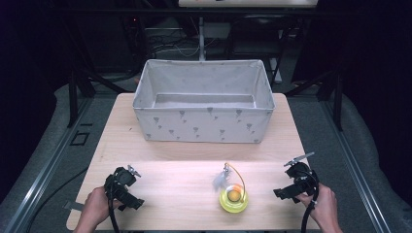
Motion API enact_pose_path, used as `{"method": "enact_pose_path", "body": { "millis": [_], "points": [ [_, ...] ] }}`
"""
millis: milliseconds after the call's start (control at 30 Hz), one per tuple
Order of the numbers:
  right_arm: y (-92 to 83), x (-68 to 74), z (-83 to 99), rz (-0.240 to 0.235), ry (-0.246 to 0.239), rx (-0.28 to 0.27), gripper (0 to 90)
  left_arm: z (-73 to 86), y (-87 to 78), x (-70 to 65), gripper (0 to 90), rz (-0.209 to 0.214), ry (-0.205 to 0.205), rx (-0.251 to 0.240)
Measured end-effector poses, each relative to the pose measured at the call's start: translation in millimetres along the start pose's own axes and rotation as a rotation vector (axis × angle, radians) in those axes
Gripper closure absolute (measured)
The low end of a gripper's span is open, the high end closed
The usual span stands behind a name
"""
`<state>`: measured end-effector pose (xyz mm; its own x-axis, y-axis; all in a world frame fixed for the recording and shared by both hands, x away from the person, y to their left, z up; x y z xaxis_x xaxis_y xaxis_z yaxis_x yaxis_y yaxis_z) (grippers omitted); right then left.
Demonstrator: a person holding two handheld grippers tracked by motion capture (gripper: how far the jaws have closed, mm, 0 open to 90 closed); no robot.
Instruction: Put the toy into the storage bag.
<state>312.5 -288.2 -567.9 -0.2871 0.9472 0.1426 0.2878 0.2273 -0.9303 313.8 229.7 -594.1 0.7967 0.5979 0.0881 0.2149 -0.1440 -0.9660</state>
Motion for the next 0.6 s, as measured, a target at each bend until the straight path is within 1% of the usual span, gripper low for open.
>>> {"method": "enact_pose_path", "body": {
  "millis": [67,167,200,333,367,400,433,467,533,600],
  "points": [
    [-0.1,0.6,-0.1,-0.006,0.002,-0.002,0.8,-0.3,-0.1,-0.2,4.9,0.000,0.002,-0.001],
    [-0.6,-0.2,0.2,0.006,-0.005,0.004,0.8,-0.6,0.4,-1.1,5.0,0.004,0.001,0.000],
    [-0.2,0.6,0.2,-0.002,0.001,-0.003,0.8,-0.6,0.4,-1.1,5.0,0.004,0.001,0.000],
    [-1.5,1.9,0.1,-0.006,-0.007,0.000,0.8,-0.8,0.4,-1.2,5.0,0.001,0.009,0.005],
    [-2.0,1.7,0.1,0.010,-0.012,0.001,0.8,-1.0,0.0,-1.1,5.0,0.001,0.008,0.000],
    [-2.6,3.9,-0.5,-0.001,-0.019,0.002,0.8,-0.8,0.0,-1.0,5.1,0.001,0.007,-0.002],
    [-3.5,4.2,-0.5,0.005,-0.028,0.008,0.8,-0.7,0.0,-1.0,5.0,0.002,0.008,0.001],
    [-3.4,6.5,-0.5,-0.004,-0.021,-0.001,0.8,-0.5,0.2,-1.6,5.0,0.005,0.003,0.002],
    [-5.0,8.5,-0.9,0.014,-0.044,0.006,0.7,-0.7,0.1,-1.6,5.0,0.003,0.011,0.006],
    [-6.3,12.2,-1.5,0.009,-0.055,0.005,0.7,-1.1,0.0,-1.8,5.0,0.002,0.009,0.002]
  ]
}}
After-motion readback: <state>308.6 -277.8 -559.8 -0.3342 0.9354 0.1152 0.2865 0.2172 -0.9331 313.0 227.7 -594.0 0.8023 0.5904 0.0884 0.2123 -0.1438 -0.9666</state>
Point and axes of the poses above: each handheld gripper's, and its own axes: y roughly forward along the jaws, z roughly out of its underside, x roughly to its left, the point moved 5 cm from there along y, roughly forward along the jaws, and after that the axes turned 13 degrees about y, right-handed, at the moved point
